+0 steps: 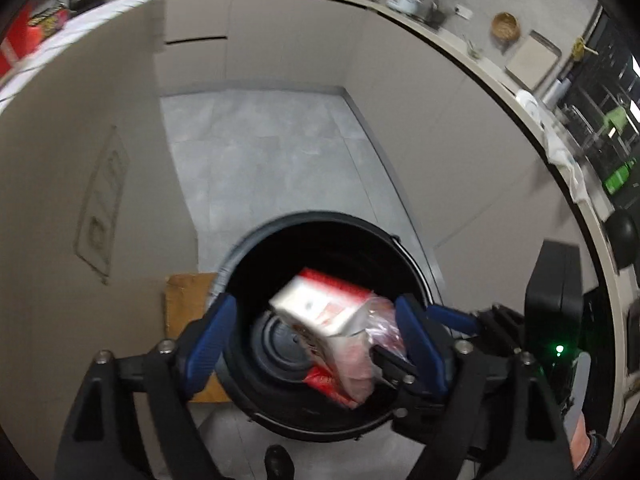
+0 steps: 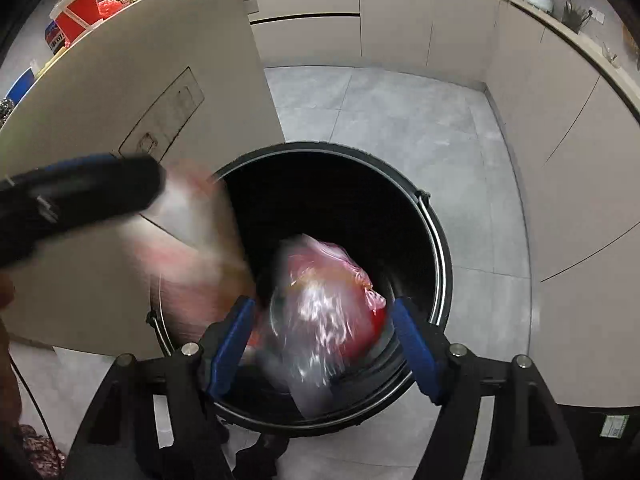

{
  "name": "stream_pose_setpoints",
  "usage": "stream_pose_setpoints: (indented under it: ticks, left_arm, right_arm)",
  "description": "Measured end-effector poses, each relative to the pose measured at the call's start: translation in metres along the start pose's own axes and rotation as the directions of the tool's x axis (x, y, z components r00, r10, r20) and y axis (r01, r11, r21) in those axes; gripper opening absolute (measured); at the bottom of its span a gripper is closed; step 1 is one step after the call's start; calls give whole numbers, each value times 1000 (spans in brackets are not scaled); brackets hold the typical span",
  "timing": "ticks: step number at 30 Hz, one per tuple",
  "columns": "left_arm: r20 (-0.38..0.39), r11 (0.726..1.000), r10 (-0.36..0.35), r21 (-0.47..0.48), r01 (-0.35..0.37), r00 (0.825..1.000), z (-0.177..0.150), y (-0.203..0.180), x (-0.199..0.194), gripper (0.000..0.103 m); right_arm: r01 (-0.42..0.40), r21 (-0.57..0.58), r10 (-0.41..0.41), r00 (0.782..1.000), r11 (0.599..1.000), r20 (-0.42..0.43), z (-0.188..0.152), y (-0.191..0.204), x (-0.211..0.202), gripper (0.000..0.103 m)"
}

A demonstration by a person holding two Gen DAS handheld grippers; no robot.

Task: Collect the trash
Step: 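Carry both items over the black bin and open both tools, then move both tools back over the table toward the tissue and paper cup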

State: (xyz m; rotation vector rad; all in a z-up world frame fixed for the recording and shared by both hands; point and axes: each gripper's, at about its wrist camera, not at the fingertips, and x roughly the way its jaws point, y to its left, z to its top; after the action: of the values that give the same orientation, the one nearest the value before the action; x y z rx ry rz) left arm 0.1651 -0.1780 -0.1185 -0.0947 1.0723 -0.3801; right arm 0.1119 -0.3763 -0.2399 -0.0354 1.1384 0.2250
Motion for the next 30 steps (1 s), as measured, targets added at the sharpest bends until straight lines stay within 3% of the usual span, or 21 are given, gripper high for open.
stream_pose_setpoints:
  ticks: [11, 15, 22, 30]
  left_arm:
    - [58, 995, 96, -4, -96, 994, 5, 4, -25, 85]
    - [104, 991, 134, 4, -135, 986, 7, 5, -43, 92]
    - [169, 985, 170, -15, -170, 971, 10, 18, -80, 98]
    - [223, 979, 202, -67, -192, 954, 8, 35, -123, 101]
  right_arm:
    - [-27, 27, 26, 999, 999, 44, 1, 4, -24, 73]
    - [-4, 70, 0, 999, 998, 53, 9, 9, -48, 73]
    - [28, 116, -41, 993, 993, 110, 29, 32, -97, 94]
    - [42, 131, -63, 985, 990, 161, 47, 58, -137, 98]
